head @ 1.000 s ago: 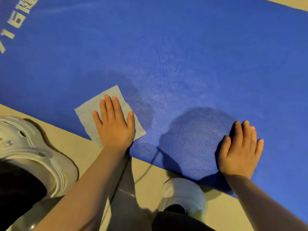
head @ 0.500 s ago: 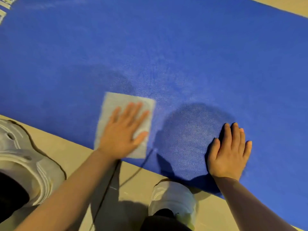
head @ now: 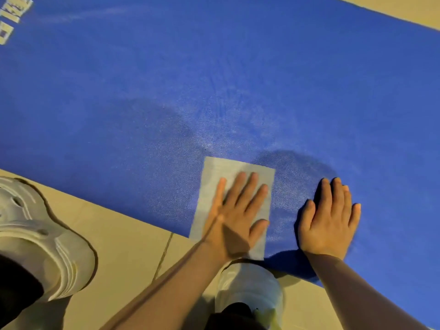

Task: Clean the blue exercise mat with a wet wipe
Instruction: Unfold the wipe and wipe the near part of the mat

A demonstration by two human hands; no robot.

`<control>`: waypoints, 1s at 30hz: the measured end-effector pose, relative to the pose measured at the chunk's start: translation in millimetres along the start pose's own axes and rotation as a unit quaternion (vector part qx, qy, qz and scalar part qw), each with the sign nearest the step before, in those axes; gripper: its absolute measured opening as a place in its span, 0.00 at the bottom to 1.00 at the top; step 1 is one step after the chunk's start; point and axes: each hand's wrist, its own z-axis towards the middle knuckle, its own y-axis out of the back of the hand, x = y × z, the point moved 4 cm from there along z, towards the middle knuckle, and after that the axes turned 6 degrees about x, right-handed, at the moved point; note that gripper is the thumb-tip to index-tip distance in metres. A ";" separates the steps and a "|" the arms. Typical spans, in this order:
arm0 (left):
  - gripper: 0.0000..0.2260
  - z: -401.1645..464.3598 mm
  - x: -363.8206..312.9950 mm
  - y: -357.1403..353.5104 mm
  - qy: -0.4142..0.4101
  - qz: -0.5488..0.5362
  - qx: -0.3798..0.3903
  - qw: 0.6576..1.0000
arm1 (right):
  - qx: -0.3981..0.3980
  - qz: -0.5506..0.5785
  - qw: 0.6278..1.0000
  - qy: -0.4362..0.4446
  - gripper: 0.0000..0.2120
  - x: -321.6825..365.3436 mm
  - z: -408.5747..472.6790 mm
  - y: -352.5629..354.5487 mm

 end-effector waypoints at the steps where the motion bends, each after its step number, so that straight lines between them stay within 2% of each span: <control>1: 0.28 9.0 -14.9 -1.2 -0.088 0.013 0.008 0.996 | 0.000 0.000 1.000 -0.001 0.28 -0.1 0.2 0.3; 3: 0.27 33.8 -17.4 -4.2 -0.223 0.064 0.004 0.973 | 0.000 0.003 1.000 -0.001 0.28 -0.1 0.4 0.0; 4: 0.26 48.3 -9.7 -3.0 -0.265 0.074 0.008 0.961 | -0.001 0.004 1.000 0.000 0.28 -0.3 0.3 0.0; 6: 0.24 79.8 16.7 5.0 -0.300 0.069 -0.013 0.951 | -0.006 0.001 1.000 0.003 0.28 -0.8 0.7 -0.2; 7: 0.24 97.4 34.6 8.9 -0.275 0.062 -0.011 0.959 | -0.007 -0.001 1.000 0.004 0.27 -0.9 0.9 -0.6; 9: 0.25 127.0 77.3 17.3 -0.096 0.049 0.017 0.994 | -0.008 0.000 1.000 0.005 0.27 -1.2 1.5 -1.0; 10: 0.25 133.7 100.5 24.6 -0.009 0.006 0.019 1.000 | -0.010 0.001 1.000 0.007 0.27 -0.9 1.7 -1.3; 11: 0.26 137.0 122.7 33.0 0.040 0.001 0.000 0.999 | -0.012 0.000 1.000 0.008 0.28 -1.0 1.5 -1.0; 14: 0.31 126.6 170.9 46.3 0.169 -0.036 0.000 0.985 | -0.017 -0.003 1.000 0.012 0.27 -2.8 0.2 0.1; 16: 0.29 113.0 182.4 49.2 0.259 -0.063 -0.016 0.964 | -0.018 -0.007 1.000 0.012 0.27 -3.9 0.2 0.3; 18: 0.26 103.6 172.7 45.0 0.334 -0.074 -0.030 0.939 | -0.016 -0.010 1.000 0.010 0.27 -3.2 0.6 -0.6; 20: 0.29 101.5 143.8 34.7 0.362 -0.080 -0.030 0.928 | -0.012 -0.010 1.000 0.008 0.28 -1.6 0.2 -0.4; 22: 0.31 105.6 100.7 24.6 0.313 -0.071 -0.026 0.947 | -0.011 -0.010 1.000 0.007 0.28 -1.9 0.1 0.5; 26: 0.27 100.1 -6.5 7.5 0.078 -0.005 -0.032 0.996 | -0.008 -0.009 1.000 0.005 0.28 -2.0 1.4 -0.6; 28: 0.26 87.6 -45.5 1.4 -0.048 0.029 0.012 0.998 | -0.006 -0.004 1.000 0.002 0.27 -2.6 0.6 -1.8; 30: 0.24 81.8 -45.2 -1.7 -0.166 0.044 0.032 0.985 | -0.008 0.003 1.000 0.008 0.27 -2.1 1.3 -2.4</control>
